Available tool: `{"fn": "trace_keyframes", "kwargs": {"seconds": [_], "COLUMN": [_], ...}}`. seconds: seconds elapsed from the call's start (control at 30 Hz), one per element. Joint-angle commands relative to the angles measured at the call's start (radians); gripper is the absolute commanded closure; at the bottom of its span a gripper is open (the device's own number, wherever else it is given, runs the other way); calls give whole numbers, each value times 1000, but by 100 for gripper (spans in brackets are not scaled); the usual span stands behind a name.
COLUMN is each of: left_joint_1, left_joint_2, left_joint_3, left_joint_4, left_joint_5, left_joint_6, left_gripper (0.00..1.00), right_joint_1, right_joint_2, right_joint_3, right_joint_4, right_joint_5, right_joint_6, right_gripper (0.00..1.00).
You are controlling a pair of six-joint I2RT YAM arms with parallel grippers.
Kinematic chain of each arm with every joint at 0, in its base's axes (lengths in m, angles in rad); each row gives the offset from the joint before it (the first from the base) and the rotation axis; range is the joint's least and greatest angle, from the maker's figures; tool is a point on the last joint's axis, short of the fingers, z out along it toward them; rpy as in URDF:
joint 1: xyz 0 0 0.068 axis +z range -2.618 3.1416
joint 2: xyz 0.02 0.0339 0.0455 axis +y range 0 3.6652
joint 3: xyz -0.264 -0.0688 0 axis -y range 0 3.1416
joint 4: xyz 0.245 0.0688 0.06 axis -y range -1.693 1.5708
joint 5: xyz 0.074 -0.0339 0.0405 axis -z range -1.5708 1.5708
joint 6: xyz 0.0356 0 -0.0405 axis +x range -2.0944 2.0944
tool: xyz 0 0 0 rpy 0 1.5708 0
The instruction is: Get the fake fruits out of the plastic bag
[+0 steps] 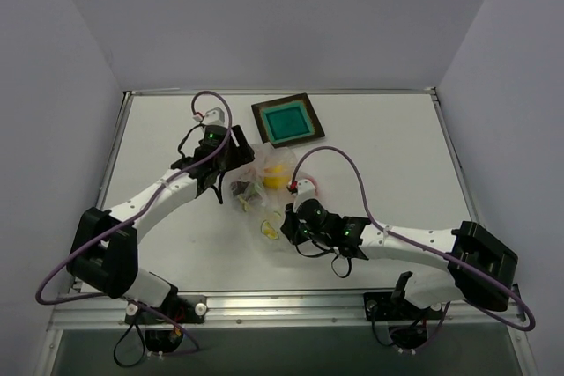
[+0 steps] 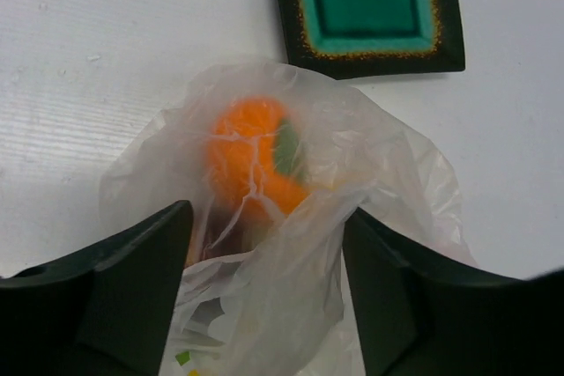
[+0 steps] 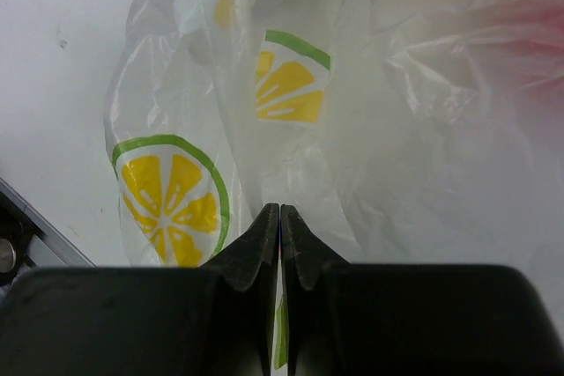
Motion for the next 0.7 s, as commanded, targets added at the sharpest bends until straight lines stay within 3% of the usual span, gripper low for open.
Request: {"fn": "trace_keyframes", "kwargs": {"seconds": [0.0, 0.17, 0.37, 0.5, 0.67], "left_joint_1": [-5, -26, -94, -164, -258], "left_joint_2": [-118, -391, -587, -610, -563], "left_joint_3": [19, -41, -84, -118, -138], "left_joint_4": [10, -174, -433, -536, -437], "left_joint_5": [30, -88, -235, -296, -179], "left_joint_6": [15, 110, 141, 112, 94], "left_gripper": [30, 21, 23, 25, 23], "right_joint_1": [0, 0, 6, 6, 6], "right_joint_2": [-46, -150, -218, -247, -246], "right_joint_3": [2, 37, 74, 88, 142], "right_joint_4": [30, -59, -123, -131, -145], "right_joint_5": [69, 137, 175, 203, 206], "right_joint_6": [26, 38, 52, 61, 34], "right_gripper": [99, 96, 94, 94, 94]}}
